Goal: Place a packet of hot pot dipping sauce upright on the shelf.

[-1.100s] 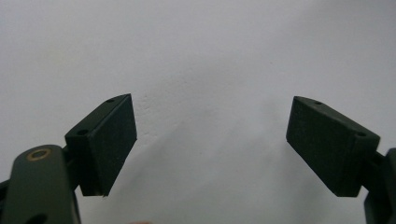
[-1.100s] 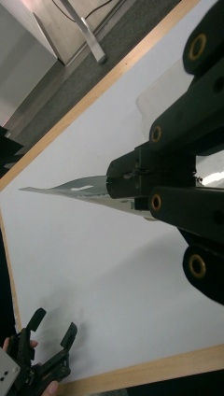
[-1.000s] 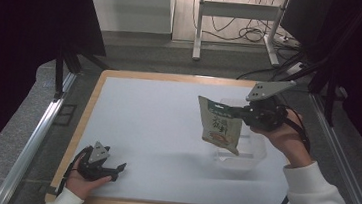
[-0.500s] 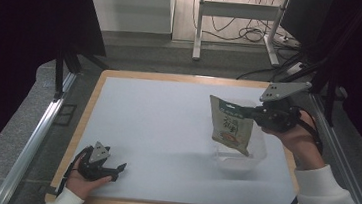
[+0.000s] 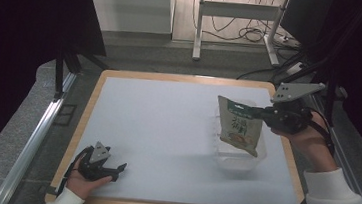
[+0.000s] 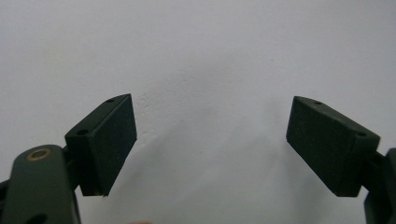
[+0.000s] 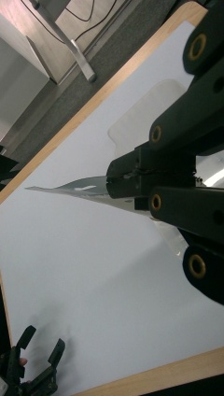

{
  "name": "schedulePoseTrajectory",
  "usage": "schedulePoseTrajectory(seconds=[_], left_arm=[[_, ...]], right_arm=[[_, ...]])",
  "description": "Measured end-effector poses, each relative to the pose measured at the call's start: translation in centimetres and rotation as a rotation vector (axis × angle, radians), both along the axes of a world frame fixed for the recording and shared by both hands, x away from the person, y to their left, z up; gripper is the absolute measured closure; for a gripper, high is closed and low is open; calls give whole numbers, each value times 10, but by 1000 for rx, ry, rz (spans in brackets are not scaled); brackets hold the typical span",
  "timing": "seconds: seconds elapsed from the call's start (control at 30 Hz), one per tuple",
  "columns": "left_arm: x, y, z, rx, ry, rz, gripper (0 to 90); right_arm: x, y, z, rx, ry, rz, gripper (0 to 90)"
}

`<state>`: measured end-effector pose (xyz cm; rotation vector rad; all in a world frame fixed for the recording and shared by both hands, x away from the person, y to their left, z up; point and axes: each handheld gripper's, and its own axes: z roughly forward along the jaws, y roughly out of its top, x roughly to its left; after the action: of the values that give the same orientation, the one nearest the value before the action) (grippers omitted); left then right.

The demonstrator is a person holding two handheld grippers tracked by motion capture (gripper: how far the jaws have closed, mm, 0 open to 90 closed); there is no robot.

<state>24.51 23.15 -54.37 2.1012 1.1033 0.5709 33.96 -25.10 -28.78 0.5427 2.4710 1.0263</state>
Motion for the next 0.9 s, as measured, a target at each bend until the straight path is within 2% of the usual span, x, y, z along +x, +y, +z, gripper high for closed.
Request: schedulePoseTrajectory(seconds=[0.4,0.73,0.9], left_arm=[[0,-1,0,2,3,-1,161],[0,0,-1,2,0,2,160],[0,0,0,6,0,1,161]], right_arm=[[5,-2,-7,-7,19,25,899],[16,-7,-21,4,48,26,899],[21,-11,-35,9,71,18,898]])
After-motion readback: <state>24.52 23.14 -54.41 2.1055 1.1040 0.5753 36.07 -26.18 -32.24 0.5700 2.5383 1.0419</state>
